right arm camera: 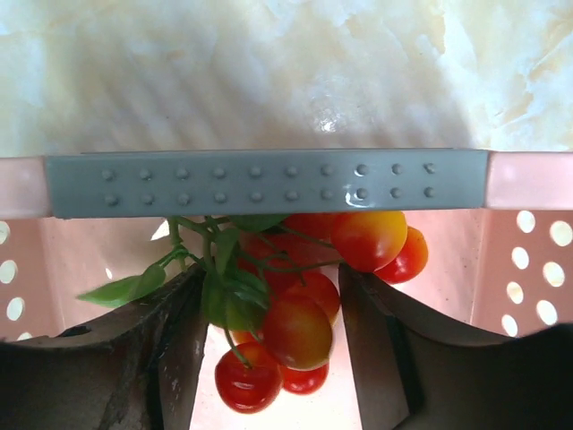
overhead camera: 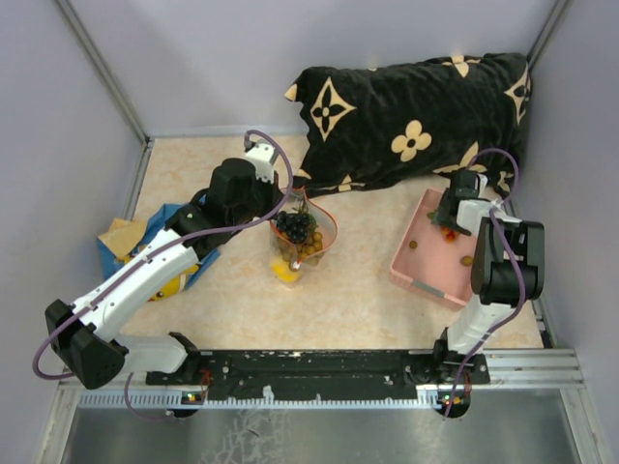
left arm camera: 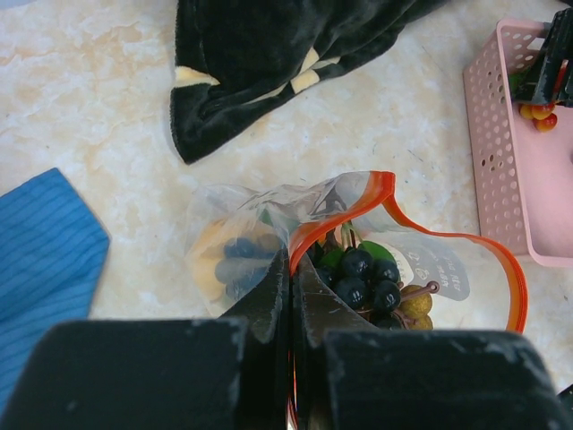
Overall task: Place the food in the zip-top bag and seal the zipper
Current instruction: Pick up the fake fruit from the bin.
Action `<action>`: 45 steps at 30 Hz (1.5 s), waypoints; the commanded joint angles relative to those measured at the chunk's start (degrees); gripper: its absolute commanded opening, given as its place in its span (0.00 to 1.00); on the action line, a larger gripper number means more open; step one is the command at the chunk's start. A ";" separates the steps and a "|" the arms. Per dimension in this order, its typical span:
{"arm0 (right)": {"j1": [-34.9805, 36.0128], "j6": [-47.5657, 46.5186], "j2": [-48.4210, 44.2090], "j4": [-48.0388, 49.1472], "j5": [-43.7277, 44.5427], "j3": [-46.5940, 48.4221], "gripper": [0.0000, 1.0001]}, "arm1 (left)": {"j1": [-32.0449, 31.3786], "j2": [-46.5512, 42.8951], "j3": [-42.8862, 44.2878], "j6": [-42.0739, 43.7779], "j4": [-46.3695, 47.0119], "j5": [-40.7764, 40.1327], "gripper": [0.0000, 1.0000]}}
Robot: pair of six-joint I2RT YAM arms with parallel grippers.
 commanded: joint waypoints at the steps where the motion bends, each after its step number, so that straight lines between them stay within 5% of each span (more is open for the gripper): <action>1: -0.31 -0.11 0.72 -0.34 -1.14 1.56 0.54 | 0.21 -0.46 0.05 0.82 2.91 -0.45 0.00; 12: -0.20 3.39 -11.35 0.37 -4.16 -5.07 0.20 | 0.20 -0.47 -0.15 0.29 3.43 -1.07 0.00; 25: 2.74 4.89 -30.60 -1.65 -8.44 -11.91 0.11 | 0.20 1.17 -1.01 -1.46 4.70 -3.83 0.00; 34: 13.50 5.17 -43.50 -6.15 -13.13 -6.87 0.09 | 0.46 1.96 -0.10 -1.72 4.30 -3.94 0.00; 45: 37.59 4.10 -45.76 -2.23 -16.75 1.62 0.08 | 0.64 2.38 1.16 -2.54 2.91 -4.08 0.00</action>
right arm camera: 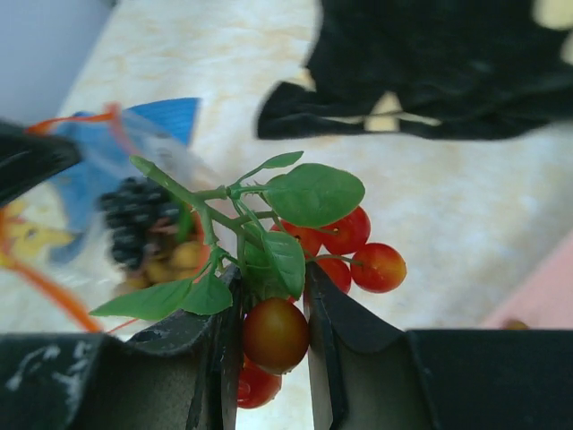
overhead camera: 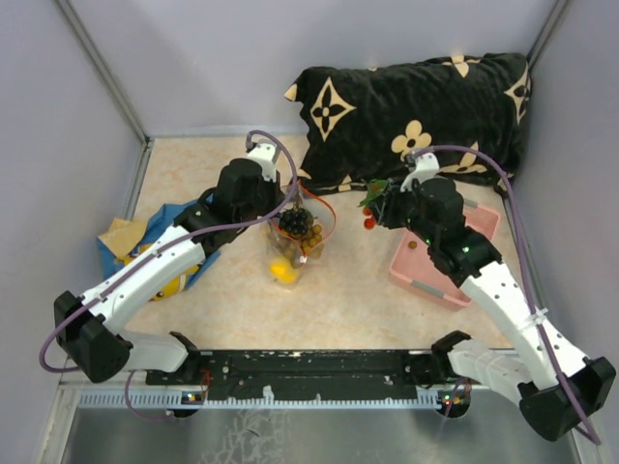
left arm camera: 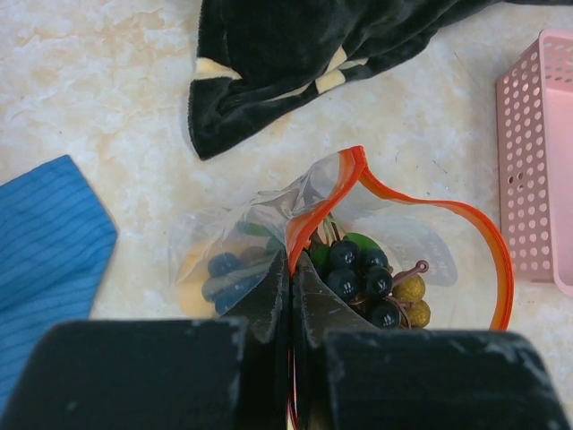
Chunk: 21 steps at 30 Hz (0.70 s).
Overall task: Place the food in the zip-top bag and seal the zipper
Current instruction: Pick up the fake fruit from the bin, then place the fake fruit in the zipper food storage bag.
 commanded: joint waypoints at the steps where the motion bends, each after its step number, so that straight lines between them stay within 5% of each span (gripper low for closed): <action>1: 7.18 -0.32 -0.30 6.25 -4.00 4.41 0.08 | 0.31 -0.13 2.02 -0.72 1.05 -0.49 0.00; 10: 14.75 0.84 7.51 18.45 -13.72 5.34 0.08 | 0.31 0.09 2.55 -0.60 0.78 1.88 0.00; 21: 16.05 1.51 17.54 29.88 -21.43 6.24 0.09 | 0.31 0.02 2.39 -0.50 2.05 6.79 0.00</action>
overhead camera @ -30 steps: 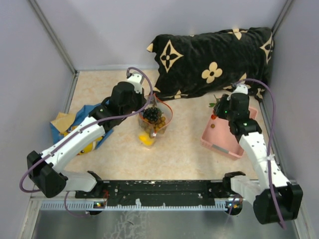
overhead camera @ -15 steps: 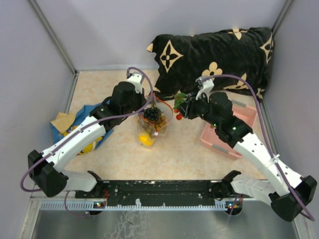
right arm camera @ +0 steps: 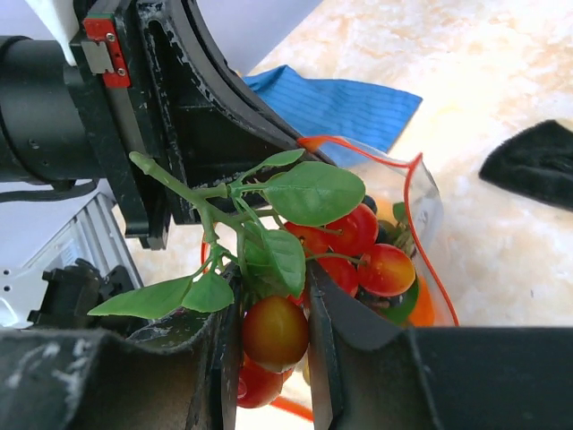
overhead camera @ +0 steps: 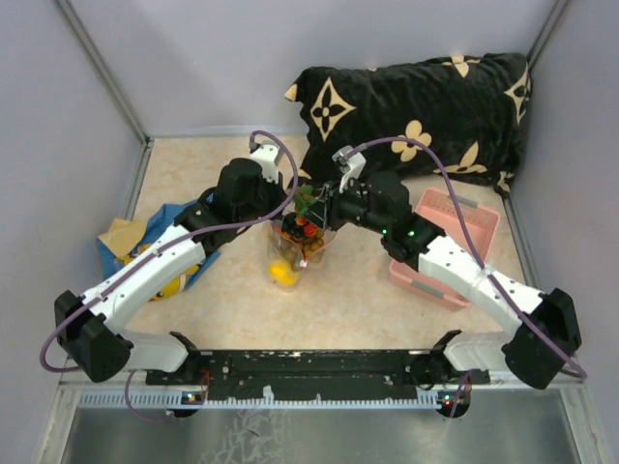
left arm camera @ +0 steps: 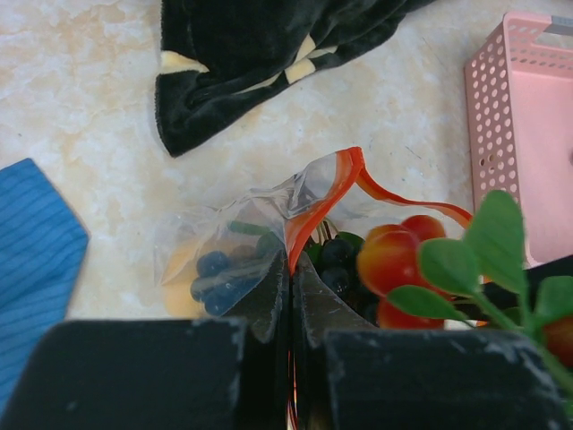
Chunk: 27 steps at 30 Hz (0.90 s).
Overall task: Place the food in the zip-top bag and seal the zipper
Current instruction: Place the fake fruit in the zipper food storage bag.
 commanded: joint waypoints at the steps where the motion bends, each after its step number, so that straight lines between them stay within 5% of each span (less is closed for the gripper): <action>1: 0.38 0.48 3.62 9.47 -4.07 3.37 0.10 | 0.26 -0.29 2.47 -0.24 2.09 2.89 0.00; 12: 0.38 -0.18 12.39 10.41 0.81 3.07 0.10 | 0.26 -2.32 2.66 -0.02 2.43 4.84 0.00; 21: 0.45 -2.04 17.52 -0.48 -2.59 7.96 0.15 | 0.26 -3.54 2.35 -0.87 3.92 4.84 0.00; 27: 0.47 -3.78 15.76 -6.24 6.17 6.78 0.18 | 0.35 -4.23 2.38 -2.23 3.80 0.97 0.00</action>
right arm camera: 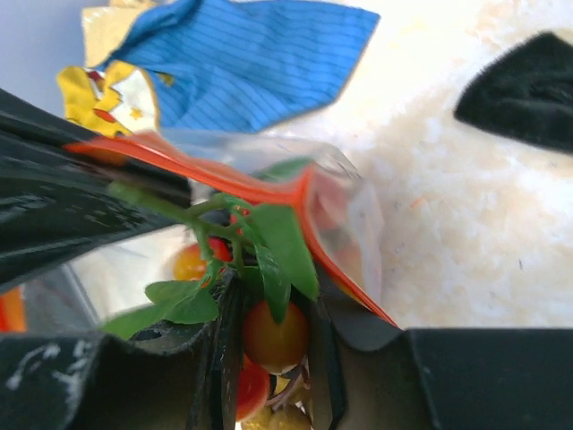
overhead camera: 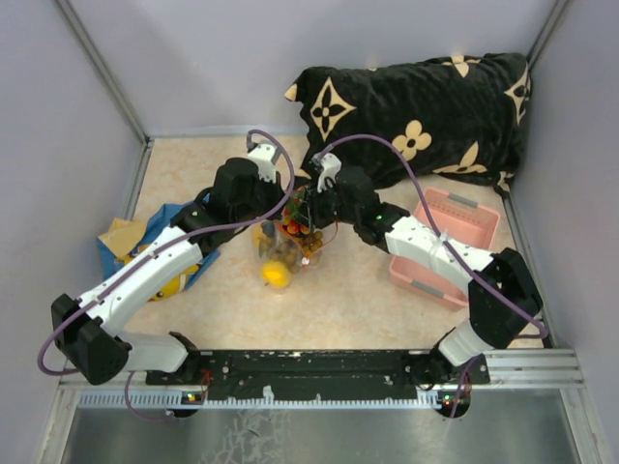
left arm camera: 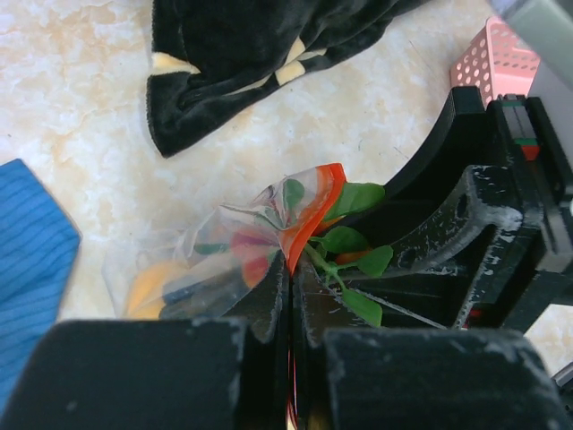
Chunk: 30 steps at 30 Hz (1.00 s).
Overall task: Place the food in the zip-top bag and seal the zipper
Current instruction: Place the fake fruit in the zipper food storage bag.
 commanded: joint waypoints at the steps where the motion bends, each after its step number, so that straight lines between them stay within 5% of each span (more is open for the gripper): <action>1: 0.36 -3.35 -1.06 -7.08 6.16 1.01 0.18 | 0.16 -3.42 2.38 -2.03 3.87 -2.62 0.00; 11: 4.88 -8.30 1.21 -12.53 8.58 5.58 0.22 | 0.18 -1.40 2.49 -2.75 4.14 0.61 0.00; 17: 6.18 -8.18 0.83 -12.23 7.25 7.78 0.40 | 0.18 -1.43 1.96 -2.57 3.71 1.71 0.00; 30: 6.18 -7.84 -7.96 -15.40 10.53 5.72 0.59 | 0.57 -1.26 1.10 -4.92 3.23 0.83 0.00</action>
